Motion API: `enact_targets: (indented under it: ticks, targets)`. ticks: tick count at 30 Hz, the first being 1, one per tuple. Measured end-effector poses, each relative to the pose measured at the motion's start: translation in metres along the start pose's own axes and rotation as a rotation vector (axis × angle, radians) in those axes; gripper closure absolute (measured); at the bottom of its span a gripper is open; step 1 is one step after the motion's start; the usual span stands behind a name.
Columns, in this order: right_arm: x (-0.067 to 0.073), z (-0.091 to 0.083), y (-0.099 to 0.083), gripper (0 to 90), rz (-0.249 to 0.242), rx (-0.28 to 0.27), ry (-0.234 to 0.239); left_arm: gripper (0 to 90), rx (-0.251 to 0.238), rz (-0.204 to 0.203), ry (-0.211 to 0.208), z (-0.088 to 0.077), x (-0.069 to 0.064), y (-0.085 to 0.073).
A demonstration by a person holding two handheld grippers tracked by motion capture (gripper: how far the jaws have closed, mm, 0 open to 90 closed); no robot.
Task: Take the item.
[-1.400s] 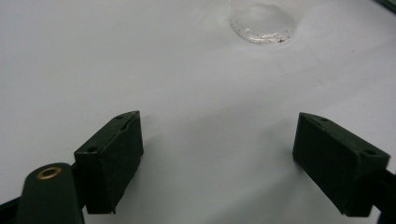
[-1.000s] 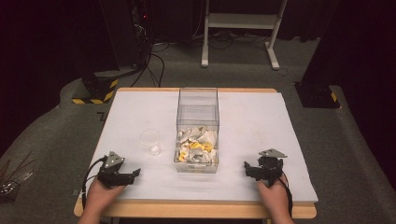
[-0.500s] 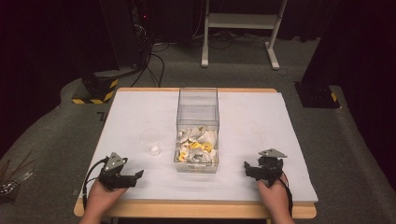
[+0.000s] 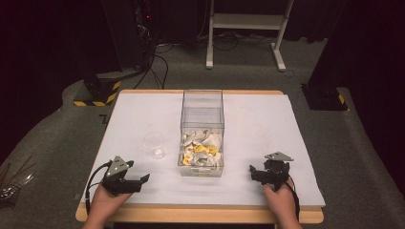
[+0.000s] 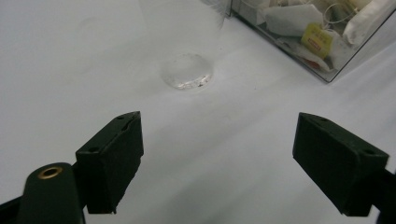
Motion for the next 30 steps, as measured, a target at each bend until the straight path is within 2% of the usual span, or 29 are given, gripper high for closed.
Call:
enact_targets:
  ticks: [5,7,14,23,30]
  targets:
    - [0.000,0.000,0.000,9.1,-0.001,0.000,0.002,16.8,-0.021,0.005,0.001,-0.002,-0.003,0.004]
    - [0.000,0.000,0.000,9.1,-0.001,0.000,0.001,16.8,-0.028,0.001,-0.010,-0.001,-0.007,0.007]
    - [0.000,0.000,0.000,9.3,-0.003,0.001,-0.001,16.9,-0.051,0.025,-0.022,-0.002,-0.018,0.016]
    - [0.000,-0.002,-0.001,9.4,-0.020,0.005,0.014,18.3,-0.088,0.005,-0.061,-0.006,-0.029,0.026]
    - [0.001,-0.002,-0.002,9.5,-0.021,-0.004,0.012,18.6,-0.104,0.012,-0.077,-0.006,-0.036,0.033]
Point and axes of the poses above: each handheld gripper's, and its own axes: z roughly forward along the jaws, y roughly out of its top, x roughly to its left, the point moved 7 cm from there along z, roughly forward along the jaws, and after that the axes turned 6 degrees about -z, right-handed, at the moved point
